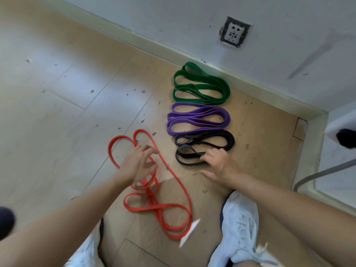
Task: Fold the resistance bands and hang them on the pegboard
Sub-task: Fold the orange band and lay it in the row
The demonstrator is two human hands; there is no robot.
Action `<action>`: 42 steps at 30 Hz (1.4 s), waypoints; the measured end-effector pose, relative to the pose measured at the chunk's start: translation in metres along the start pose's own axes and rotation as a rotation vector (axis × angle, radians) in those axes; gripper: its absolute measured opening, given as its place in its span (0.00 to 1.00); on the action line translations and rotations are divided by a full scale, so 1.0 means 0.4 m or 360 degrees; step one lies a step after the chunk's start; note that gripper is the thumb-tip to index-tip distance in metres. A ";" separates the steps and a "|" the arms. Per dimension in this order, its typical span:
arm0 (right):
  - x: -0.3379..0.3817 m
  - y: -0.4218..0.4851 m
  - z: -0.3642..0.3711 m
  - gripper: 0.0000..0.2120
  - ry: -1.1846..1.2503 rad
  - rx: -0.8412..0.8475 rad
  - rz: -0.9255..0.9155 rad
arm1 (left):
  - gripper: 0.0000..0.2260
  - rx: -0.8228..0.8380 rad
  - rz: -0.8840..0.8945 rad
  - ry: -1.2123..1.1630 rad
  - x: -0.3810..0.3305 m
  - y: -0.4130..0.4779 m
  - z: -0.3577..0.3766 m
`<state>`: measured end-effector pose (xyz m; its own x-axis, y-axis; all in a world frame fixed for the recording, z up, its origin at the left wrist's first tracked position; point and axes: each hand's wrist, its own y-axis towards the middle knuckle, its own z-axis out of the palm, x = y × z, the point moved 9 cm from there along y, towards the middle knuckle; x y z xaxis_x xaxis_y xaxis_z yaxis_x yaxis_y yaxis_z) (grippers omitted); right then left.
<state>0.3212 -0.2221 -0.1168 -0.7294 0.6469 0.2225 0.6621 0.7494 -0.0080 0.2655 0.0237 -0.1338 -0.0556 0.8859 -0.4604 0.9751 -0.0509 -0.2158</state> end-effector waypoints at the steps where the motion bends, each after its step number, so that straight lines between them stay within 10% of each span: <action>1: 0.040 -0.001 0.021 0.22 0.0112 0.0068 -0.0001 | 0.18 0.0004 0.0036 0.0042 0.010 -0.021 -0.005; 9: 0.255 0.012 0.153 0.19 0.0476 0.0777 0.0300 | 0.11 0.0341 0.0116 0.0239 0.060 -0.177 0.077; 17: 0.365 0.097 0.037 0.34 0.0893 0.0614 0.0170 | 0.03 0.0598 -0.0045 -0.0373 -0.030 -0.171 -0.089; 23: 0.438 0.181 -0.170 0.21 0.1100 0.0434 0.0176 | 0.02 0.0595 -0.0015 -0.0701 -0.141 -0.196 -0.392; 26: 0.475 0.215 -0.319 0.07 0.1020 0.0342 0.0149 | 0.04 0.0491 0.0007 -0.0663 -0.176 -0.221 -0.544; 42: 0.619 0.214 -1.060 0.09 0.1228 -0.0216 -0.0075 | 0.08 -0.0600 0.0387 -0.1116 -0.431 -0.428 -1.135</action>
<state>0.2702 -0.0578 0.3510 -0.4642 0.2964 0.8347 0.6851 0.7174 0.1262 0.2055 0.0890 0.3734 0.1665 0.3714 -0.9134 0.9768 0.0644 0.2043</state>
